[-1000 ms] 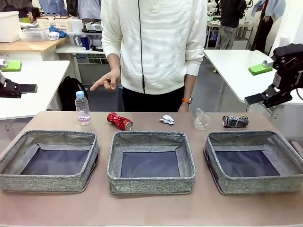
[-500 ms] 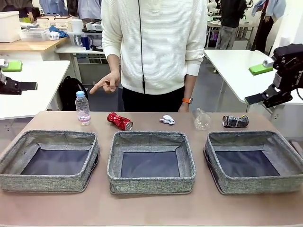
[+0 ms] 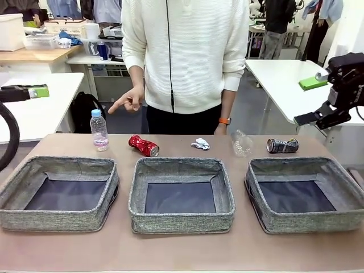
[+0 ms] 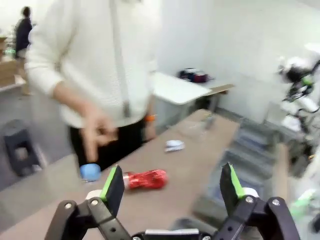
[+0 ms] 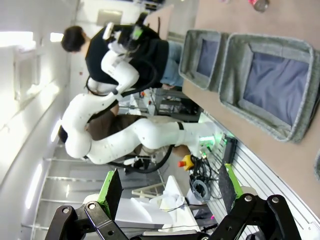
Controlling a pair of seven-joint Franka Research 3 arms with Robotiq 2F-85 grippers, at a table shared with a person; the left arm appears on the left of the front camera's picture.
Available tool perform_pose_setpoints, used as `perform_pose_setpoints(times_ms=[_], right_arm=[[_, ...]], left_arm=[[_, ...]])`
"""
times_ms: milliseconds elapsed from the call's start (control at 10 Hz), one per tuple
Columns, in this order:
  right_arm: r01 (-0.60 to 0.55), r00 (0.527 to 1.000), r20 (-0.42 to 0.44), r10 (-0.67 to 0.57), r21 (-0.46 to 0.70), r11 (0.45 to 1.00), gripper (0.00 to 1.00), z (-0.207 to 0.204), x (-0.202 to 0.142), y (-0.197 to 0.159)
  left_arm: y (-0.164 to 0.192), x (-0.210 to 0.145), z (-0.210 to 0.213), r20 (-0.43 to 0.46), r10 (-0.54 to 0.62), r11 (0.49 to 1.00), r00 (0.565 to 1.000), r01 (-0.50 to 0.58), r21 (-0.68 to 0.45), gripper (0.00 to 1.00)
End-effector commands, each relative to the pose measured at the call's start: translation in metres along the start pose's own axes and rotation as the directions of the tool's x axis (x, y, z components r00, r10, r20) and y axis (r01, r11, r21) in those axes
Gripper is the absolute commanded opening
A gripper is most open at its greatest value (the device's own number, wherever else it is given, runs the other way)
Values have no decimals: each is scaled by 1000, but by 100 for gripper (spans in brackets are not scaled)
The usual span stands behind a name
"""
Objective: Sort the waste into the appropriate baskets.
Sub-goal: Pick up the waste item pointed out by the person.
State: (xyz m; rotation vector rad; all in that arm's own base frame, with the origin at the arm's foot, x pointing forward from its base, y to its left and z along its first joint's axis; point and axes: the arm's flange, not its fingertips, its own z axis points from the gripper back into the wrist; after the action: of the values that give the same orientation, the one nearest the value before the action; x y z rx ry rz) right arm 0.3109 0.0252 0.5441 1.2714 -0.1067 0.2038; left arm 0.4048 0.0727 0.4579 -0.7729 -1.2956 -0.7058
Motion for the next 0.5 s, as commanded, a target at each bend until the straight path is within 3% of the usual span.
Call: perform_pose_setpoints(times_ms=[0,100,200,400], right_arm=[[-15,1000,6,15,20,1000,100,-1,4,3],[-15,1000,6,15,20,1000,100,-1,4,3],[-15,1000,6,15,20,1000,100,-1,4,3],[-15,1000,6,15,20,1000,100,-1,4,3]], left_arm=[[25,-19,-23,-89,-71,984,994,84,154,100],[37,-28,-26,-171,111,984,979,-85,156,100],[18,-18,-7,-45,-61,995,997,64,75,100],[18,-18,-7,-45,-61,995,997,64,75,100]])
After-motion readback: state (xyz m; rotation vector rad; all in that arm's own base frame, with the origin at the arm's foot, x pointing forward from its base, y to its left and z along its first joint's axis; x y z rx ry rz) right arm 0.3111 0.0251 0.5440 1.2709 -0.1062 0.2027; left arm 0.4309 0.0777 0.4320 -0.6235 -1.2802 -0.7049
